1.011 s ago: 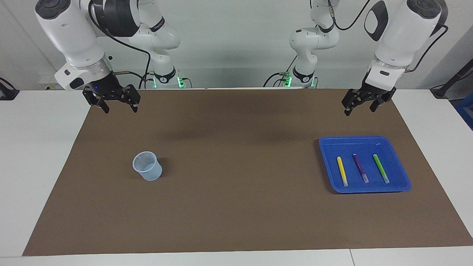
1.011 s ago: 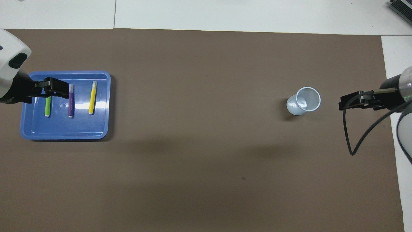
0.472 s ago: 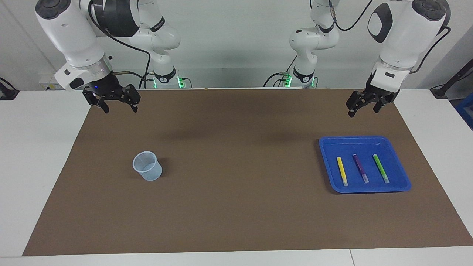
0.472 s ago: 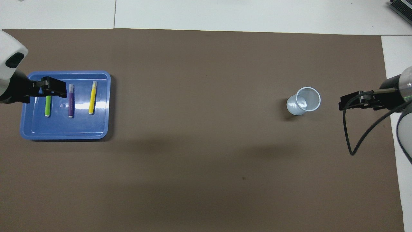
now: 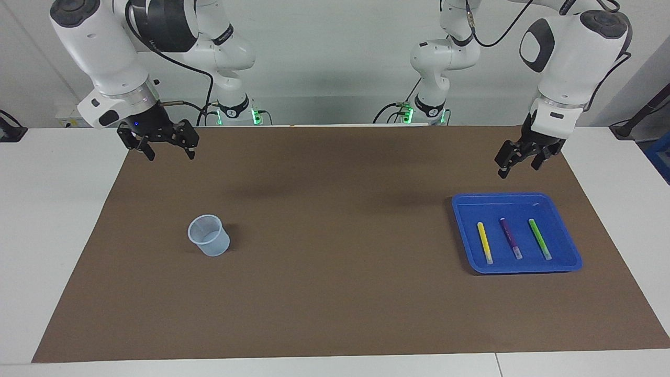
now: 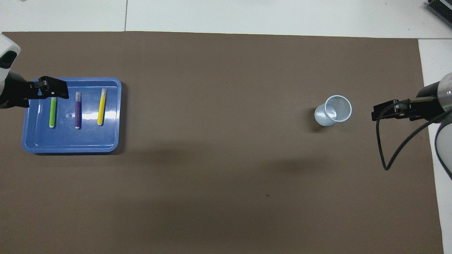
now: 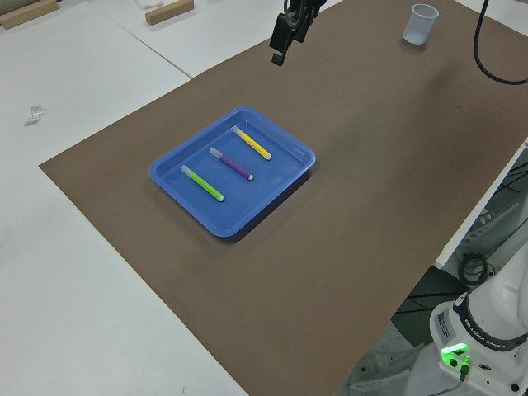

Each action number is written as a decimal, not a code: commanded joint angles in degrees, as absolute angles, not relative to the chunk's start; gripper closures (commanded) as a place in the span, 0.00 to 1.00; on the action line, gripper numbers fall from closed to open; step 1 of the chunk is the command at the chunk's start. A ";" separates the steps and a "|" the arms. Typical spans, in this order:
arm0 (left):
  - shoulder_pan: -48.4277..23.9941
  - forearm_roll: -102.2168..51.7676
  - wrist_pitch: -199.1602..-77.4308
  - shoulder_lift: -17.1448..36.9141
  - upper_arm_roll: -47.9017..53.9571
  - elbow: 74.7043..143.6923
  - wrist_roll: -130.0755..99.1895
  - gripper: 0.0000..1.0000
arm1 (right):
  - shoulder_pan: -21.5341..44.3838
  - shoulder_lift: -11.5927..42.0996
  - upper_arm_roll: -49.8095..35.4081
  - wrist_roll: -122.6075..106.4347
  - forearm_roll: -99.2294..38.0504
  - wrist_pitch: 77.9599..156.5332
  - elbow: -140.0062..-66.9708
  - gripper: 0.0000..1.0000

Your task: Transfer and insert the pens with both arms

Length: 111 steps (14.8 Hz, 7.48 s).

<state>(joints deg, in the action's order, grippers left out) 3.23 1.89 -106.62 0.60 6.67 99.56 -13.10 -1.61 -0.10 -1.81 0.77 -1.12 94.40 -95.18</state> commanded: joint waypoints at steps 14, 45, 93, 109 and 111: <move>6.33 2.46 -129.98 16.07 6.86 106.17 -10.20 0.00 | -1.85 -1.32 -2.02 0.09 -1.14 94.83 -96.50 0.00; 4.83 2.55 -137.55 21.88 6.86 110.74 -3.60 0.51 | -2.02 -2.55 -1.93 -6.42 -1.05 94.84 -96.24 0.00; -23.54 -31.73 -137.07 10.02 9.84 99.92 -107.64 0.88 | 9.05 0.44 -2.20 34.37 -34.19 114.79 -103.10 0.00; -35.86 -31.46 -153.45 10.02 9.75 104.15 -119.71 0.90 | 11.51 1.14 -2.72 26.38 -34.01 118.74 -102.57 0.05; -35.86 -31.46 -153.98 10.11 9.76 104.06 -119.79 0.90 | 11.51 1.05 -2.64 26.02 -34.01 118.39 -102.66 0.13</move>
